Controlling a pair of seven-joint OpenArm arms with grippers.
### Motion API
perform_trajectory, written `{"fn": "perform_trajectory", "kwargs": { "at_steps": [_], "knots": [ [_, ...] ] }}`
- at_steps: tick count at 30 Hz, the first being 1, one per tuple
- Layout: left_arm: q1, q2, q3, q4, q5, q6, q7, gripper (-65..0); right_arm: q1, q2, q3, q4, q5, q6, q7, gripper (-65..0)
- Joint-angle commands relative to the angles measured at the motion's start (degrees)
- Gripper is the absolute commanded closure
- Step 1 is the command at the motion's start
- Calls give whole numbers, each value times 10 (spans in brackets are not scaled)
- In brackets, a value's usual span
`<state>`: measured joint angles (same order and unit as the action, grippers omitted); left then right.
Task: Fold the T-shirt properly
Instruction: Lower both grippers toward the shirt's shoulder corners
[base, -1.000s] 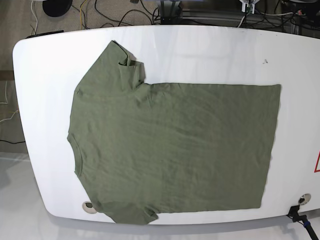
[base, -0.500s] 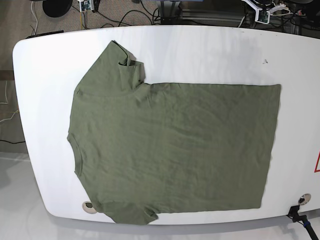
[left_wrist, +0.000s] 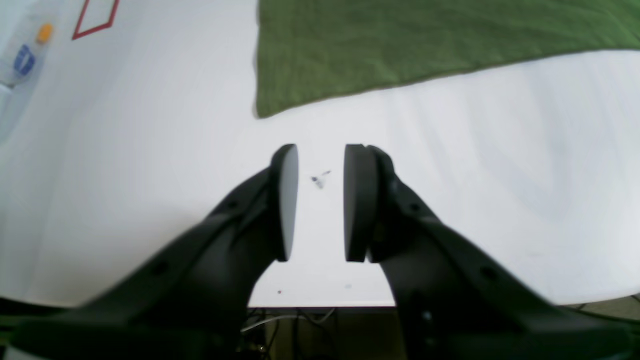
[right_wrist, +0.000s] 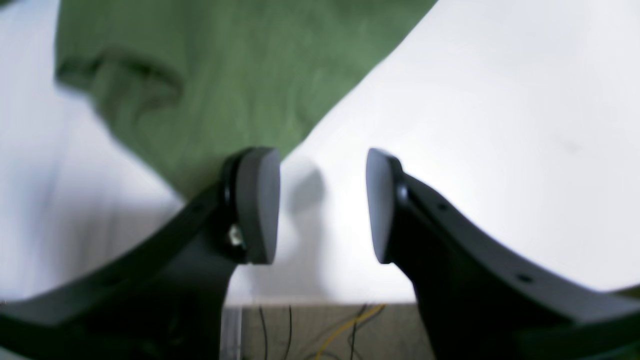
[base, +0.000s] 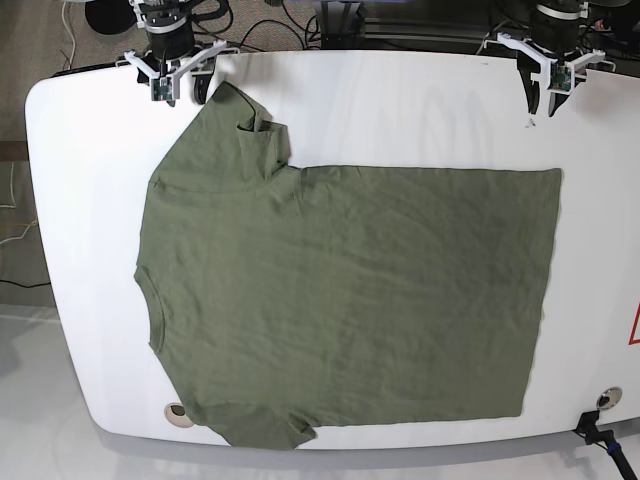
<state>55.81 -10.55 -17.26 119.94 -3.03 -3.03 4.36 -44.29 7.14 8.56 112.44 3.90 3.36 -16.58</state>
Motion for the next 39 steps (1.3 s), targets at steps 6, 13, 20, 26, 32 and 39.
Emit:
{"fn": "perform_trajectory", "kwargs": {
  "at_steps": [6, 13, 20, 26, 32, 39],
  "knots": [
    [-56, -23, 7, 12, -32, -16, 18, -200, 36, -5, 7, 2, -20, -2, 3, -285],
    [-108, -44, 19, 10, -12, -30, 27, -242, 77, -6, 9, -9, -89, -6, -10, -286],
    [-141, -47, 21, -7, 32, -23, 15, -268, 93, -9, 10, -25, -118, -5, -12, -290],
    [-150, -42, 27, -6, 39, -24, 16, -255, 96, -8, 13, -32, -116, -3, -11, -293],
    [-154, -34, 13, -15, 36, -25, 35, -251, 92, 18, 46, -29, -42, 1, -11, -288],
    [-186, -8, -96, -78, -5, -75, 107, -260, 83, 66, 93, -20, 57, 54, -37, -281]
  ]
}}
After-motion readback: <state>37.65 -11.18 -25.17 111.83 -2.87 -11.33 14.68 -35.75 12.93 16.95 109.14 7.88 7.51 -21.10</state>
